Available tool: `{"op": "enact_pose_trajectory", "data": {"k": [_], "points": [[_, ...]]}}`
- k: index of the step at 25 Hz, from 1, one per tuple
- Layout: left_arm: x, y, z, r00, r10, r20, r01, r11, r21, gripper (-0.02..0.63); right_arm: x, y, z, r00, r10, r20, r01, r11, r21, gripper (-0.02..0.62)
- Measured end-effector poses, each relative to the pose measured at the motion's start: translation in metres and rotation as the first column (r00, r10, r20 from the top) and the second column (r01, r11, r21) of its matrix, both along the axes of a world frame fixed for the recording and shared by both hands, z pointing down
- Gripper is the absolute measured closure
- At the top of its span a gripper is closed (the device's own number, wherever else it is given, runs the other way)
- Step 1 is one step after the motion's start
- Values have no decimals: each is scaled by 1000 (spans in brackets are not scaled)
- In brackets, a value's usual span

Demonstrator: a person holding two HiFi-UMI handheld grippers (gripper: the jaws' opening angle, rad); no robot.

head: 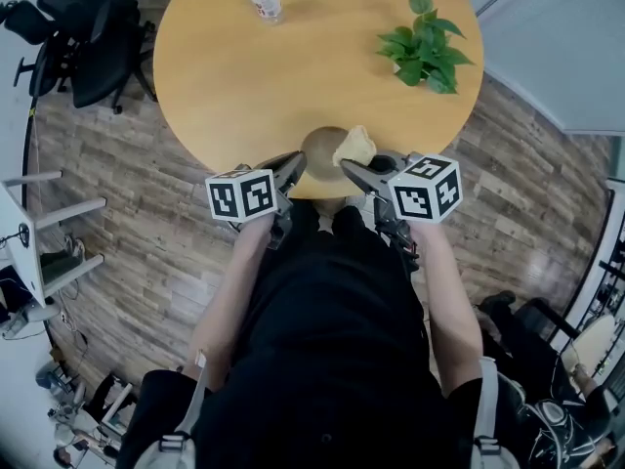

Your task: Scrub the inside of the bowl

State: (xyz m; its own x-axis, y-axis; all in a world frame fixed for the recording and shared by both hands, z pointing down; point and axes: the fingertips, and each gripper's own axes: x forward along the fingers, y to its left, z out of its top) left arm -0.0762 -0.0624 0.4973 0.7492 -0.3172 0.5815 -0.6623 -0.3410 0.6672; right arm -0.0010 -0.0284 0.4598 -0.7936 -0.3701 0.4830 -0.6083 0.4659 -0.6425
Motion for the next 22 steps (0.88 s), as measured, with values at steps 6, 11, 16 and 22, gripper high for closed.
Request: {"op": "enact_pose_trajectory", "data": {"k": [6, 11, 16, 22], "points": [[-18, -12, 24, 999, -3, -52, -2, 996, -89, 586, 25, -17, -18, 978, 206, 18, -207, 978, 20, 554], [-24, -20, 53, 998, 36, -53, -44, 987, -155, 584, 29, -15, -11, 956, 292, -16, -292, 956, -11, 554], [-33, -30, 75, 997, 49, -53, -58, 978, -200, 583, 22, -11, -8, 931, 365, -28, -365, 931, -13, 554], [-44, -39, 91, 994, 79, -71, -94, 965, -245, 583, 19, 0, -8, 888, 460, -32, -460, 888, -11, 554]]}}
